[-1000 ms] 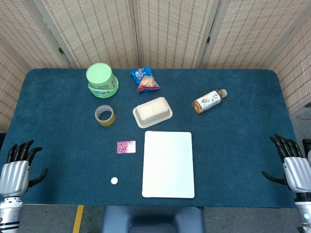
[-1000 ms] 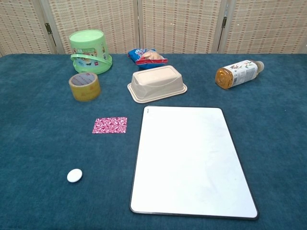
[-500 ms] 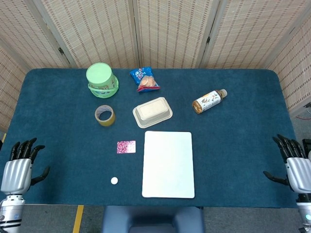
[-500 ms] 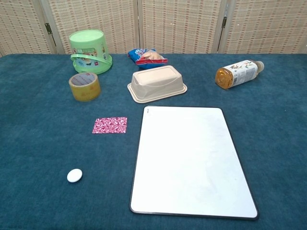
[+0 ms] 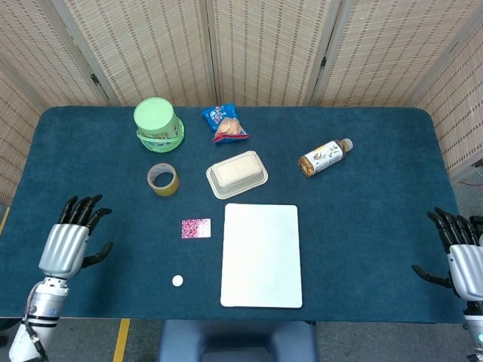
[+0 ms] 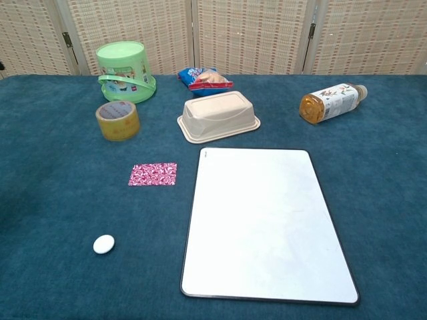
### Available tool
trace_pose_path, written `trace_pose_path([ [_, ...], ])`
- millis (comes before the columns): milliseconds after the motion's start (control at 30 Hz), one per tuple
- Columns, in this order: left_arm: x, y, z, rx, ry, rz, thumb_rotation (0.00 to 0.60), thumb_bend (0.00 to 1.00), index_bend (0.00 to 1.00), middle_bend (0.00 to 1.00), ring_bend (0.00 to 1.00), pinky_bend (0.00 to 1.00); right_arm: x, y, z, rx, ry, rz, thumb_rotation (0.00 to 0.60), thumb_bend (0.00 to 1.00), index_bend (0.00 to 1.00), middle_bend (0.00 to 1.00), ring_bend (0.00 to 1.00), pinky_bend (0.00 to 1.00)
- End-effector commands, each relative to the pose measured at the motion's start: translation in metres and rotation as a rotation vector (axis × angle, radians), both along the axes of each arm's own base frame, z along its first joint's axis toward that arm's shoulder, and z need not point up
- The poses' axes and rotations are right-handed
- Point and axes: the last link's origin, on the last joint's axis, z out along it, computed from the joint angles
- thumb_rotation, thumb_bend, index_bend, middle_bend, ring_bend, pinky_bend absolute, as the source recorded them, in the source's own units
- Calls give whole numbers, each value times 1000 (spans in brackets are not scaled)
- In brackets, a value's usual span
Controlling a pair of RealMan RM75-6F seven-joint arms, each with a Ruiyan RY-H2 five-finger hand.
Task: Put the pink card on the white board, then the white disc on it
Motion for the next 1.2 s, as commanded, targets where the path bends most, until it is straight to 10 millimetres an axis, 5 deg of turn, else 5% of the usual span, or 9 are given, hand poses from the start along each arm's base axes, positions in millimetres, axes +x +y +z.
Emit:
trace_pose_path([
  [33, 21, 19, -14, -56, -6, -53, 600, 359, 268, 123, 118, 0, 0, 1, 1, -2, 0, -1, 600, 153, 76, 65, 64, 36],
  [467, 69, 56, -79, -233, 84, -124, 600, 361, 292, 124, 124, 0, -1, 5, 4, -11, 5, -16, 600, 153, 76, 66, 64, 36],
  [1200, 92, 82, -160, -349, 226, -38, 600, 362, 251, 128, 94, 0, -4, 6, 4, -5, 5, -36, 600, 153, 76, 66, 64, 36],
])
